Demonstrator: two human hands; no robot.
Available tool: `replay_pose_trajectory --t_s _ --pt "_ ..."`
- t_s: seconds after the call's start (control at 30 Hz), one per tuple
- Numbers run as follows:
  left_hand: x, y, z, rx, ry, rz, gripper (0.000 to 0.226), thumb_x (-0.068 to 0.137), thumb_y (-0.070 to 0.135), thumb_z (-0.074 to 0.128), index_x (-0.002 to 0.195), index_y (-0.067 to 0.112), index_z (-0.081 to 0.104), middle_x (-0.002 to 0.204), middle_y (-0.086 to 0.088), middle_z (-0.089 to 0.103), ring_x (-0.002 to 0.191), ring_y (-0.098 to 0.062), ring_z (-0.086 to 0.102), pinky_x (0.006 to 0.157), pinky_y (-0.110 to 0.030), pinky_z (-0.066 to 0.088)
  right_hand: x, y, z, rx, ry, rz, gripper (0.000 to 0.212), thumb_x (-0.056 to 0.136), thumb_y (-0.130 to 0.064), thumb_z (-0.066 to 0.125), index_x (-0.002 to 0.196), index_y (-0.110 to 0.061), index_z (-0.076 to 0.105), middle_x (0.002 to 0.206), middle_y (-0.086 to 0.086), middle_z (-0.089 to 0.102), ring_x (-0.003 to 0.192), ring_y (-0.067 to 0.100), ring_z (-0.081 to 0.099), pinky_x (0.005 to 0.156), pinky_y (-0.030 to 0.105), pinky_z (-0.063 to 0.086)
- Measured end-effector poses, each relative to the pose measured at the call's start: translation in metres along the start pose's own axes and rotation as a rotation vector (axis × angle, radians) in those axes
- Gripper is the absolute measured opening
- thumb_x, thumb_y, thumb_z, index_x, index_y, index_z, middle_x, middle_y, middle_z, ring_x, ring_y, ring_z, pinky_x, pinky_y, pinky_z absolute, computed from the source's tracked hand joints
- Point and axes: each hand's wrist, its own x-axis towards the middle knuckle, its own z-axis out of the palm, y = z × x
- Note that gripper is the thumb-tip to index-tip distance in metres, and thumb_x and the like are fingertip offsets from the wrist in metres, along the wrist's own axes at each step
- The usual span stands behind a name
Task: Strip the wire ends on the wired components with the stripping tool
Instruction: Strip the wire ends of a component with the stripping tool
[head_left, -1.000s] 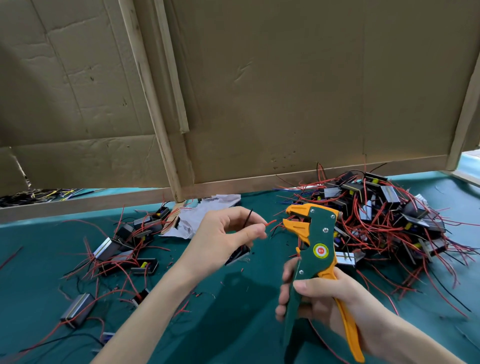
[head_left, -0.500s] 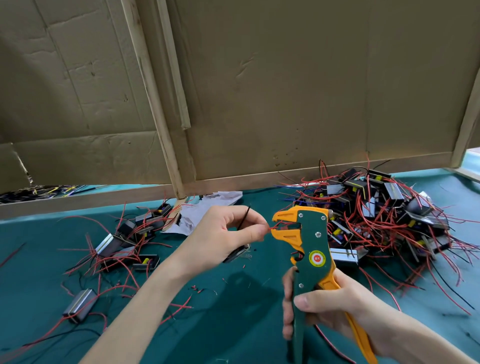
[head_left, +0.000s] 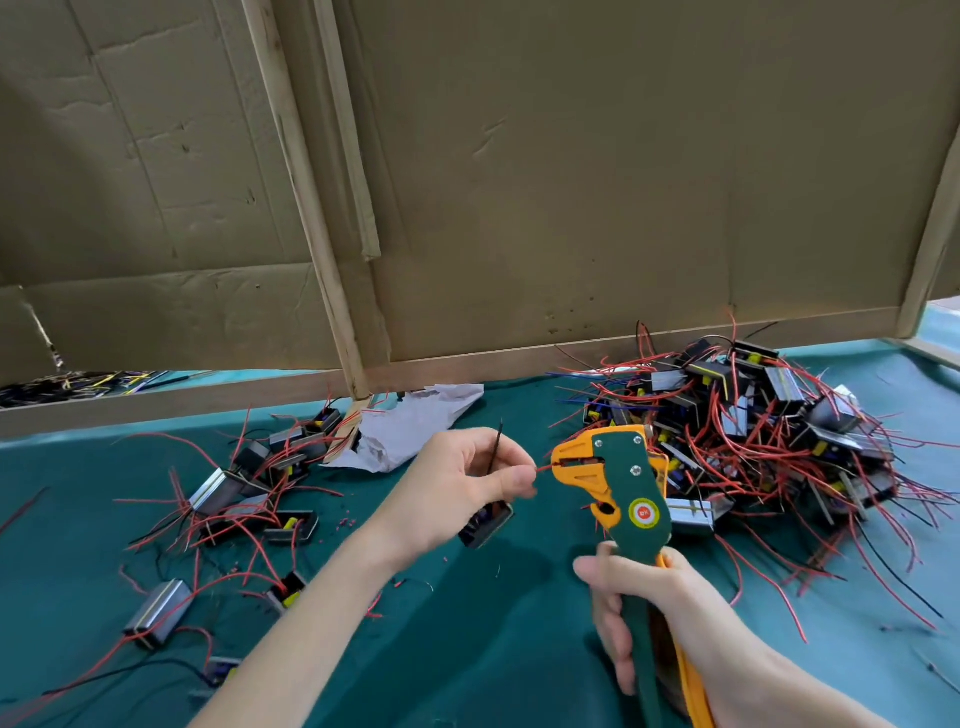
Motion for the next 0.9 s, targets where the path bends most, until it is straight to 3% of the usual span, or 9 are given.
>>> replay_pose_trajectory --t_s 0.1,0.23,0.33,0.47,0.63,0.77,0.9 --pt "0.003 -0.02 0.011 -0.011 0.096 -0.006 0.012 0.087 0.006 0.067 0.079 0.012 0.059 0.072 0.001 0.073 0.067 -0.008 0.064 0.068 -0.019 0.05 0.007 -0.005 -0.002 0.256 -0.153 0.042 0.024 0.056 -0.014 0.081 0.07 -0.004 0.065 0.071 0.023 0.058 0.062 0.037 0.062 0.062 0.043 0.055" --pt "0.001 -0.043 0.018 0.261 0.157 0.01 0.01 0.086 0.014 0.07 0.078 0.017 0.065 0.076 0.007 0.071 0.072 -0.004 0.062 0.074 -0.016 0.045 0.016 -0.002 -0.011 0.38 -0.127 0.073 0.031 0.052 -0.007 0.085 0.078 -0.001 0.069 0.079 0.024 0.06 0.072 0.04 0.064 0.071 0.047 0.056" --pt "0.001 -0.047 0.019 0.345 0.085 -0.005 0.013 0.096 0.016 0.056 0.089 0.02 0.067 0.09 0.011 0.071 0.088 -0.002 0.062 0.082 -0.015 0.043 0.018 0.0 -0.016 0.427 -0.098 0.105 0.038 0.047 -0.005 0.089 0.079 0.0 0.07 0.08 0.024 0.061 0.074 0.041 0.065 0.072 0.048 0.056" --pt "-0.001 -0.042 0.017 0.321 -0.019 0.008 0.026 0.101 0.015 0.043 0.094 0.027 0.065 0.087 0.012 0.067 0.083 0.002 0.059 0.08 -0.014 0.041 0.019 -0.002 -0.018 0.391 -0.129 0.081 0.038 0.05 -0.008 0.089 0.082 -0.001 0.07 0.082 0.025 0.062 0.076 0.041 0.065 0.074 0.049 0.056" --pt "-0.001 -0.018 0.005 0.152 0.127 0.11 0.026 0.09 0.011 0.06 0.104 0.032 0.069 0.074 0.002 0.044 0.065 0.0 0.048 0.065 -0.011 0.038 0.014 -0.008 -0.017 0.226 -0.204 0.022 0.04 0.053 -0.017 0.091 0.083 -0.003 0.069 0.081 0.026 0.061 0.076 0.042 0.065 0.075 0.049 0.055" --pt "-0.005 0.005 -0.006 0.09 0.255 0.222 0.021 0.075 0.011 0.074 0.088 0.027 0.075 0.071 0.007 0.069 0.065 -0.002 0.06 0.067 -0.013 0.047 0.008 -0.013 -0.013 0.134 -0.263 -0.015 0.029 0.062 -0.015 0.083 0.083 -0.002 0.067 0.081 0.028 0.061 0.075 0.042 0.064 0.074 0.048 0.054" --pt "-0.009 0.017 -0.01 0.099 0.273 0.26 0.012 0.064 0.025 0.078 0.075 0.029 0.074 0.065 0.011 0.069 0.06 -0.001 0.059 0.064 -0.012 0.046 0.003 -0.017 -0.008 0.105 -0.295 -0.027 0.022 0.065 -0.012 0.076 0.08 -0.001 0.066 0.079 0.029 0.061 0.073 0.041 0.065 0.069 0.045 0.055"
